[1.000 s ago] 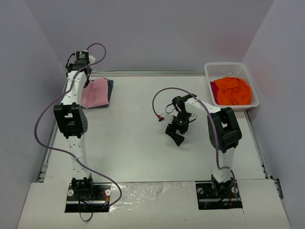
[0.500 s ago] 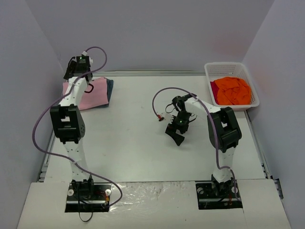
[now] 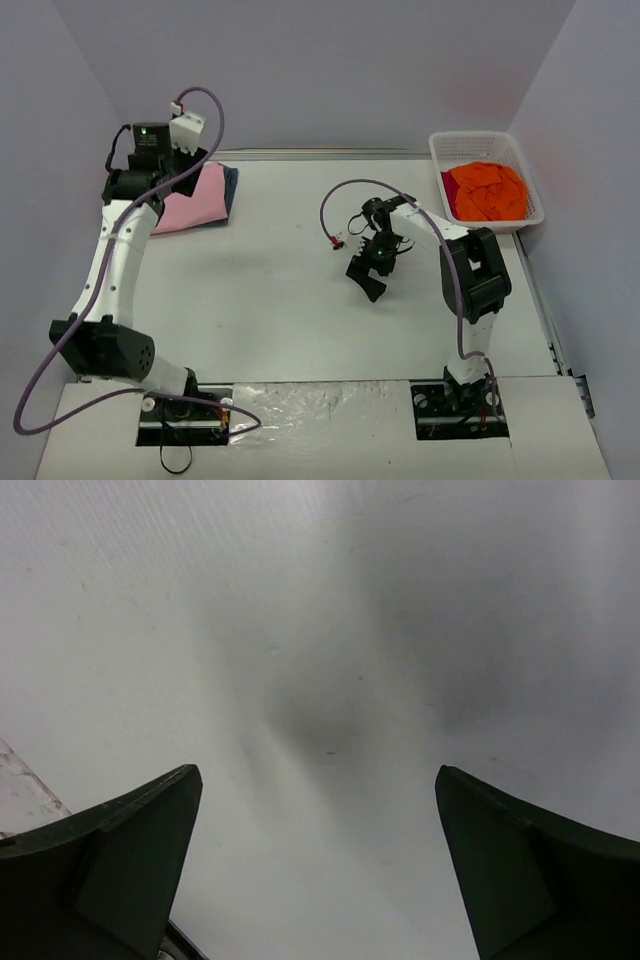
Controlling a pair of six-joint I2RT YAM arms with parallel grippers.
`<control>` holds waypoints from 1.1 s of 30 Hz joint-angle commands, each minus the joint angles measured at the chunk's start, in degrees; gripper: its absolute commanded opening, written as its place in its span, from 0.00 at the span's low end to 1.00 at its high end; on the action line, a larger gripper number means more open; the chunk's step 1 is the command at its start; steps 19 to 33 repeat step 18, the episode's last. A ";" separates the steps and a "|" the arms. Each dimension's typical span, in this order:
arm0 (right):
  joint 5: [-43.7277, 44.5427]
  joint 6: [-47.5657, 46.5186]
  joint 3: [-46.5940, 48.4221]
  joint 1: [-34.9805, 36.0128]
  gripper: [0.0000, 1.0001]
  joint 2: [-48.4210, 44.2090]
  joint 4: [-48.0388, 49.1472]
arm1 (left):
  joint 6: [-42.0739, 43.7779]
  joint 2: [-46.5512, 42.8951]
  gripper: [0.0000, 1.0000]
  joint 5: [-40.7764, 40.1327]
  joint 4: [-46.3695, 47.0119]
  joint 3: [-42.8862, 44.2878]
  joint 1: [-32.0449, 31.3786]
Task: Fold and stack the t-shirts
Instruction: Put the neatly folded tshirt into the corner of the board with the left arm
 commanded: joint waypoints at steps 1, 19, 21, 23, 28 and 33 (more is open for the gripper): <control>1.01 3.38 6.19 0.03 1.00 -7.69 0.15 | 1.41 -5.78 0.61 12.12 -3.98 -11.01 -5.60; 5.59 14.11 12.28 -4.62 1.00 -22.29 11.47 | 5.38 -13.44 0.64 14.49 1.83 -32.25 -7.82; 5.59 14.11 12.28 -4.62 1.00 -22.29 11.47 | 5.38 -13.44 0.64 14.49 1.83 -32.25 -7.82; 5.59 14.11 12.28 -4.62 1.00 -22.29 11.47 | 5.38 -13.44 0.64 14.49 1.83 -32.25 -7.82; 5.59 14.11 12.28 -4.62 1.00 -22.29 11.47 | 5.38 -13.44 0.64 14.49 1.83 -32.25 -7.82; 5.59 14.11 12.28 -4.62 1.00 -22.29 11.47 | 5.38 -13.44 0.64 14.49 1.83 -32.25 -7.82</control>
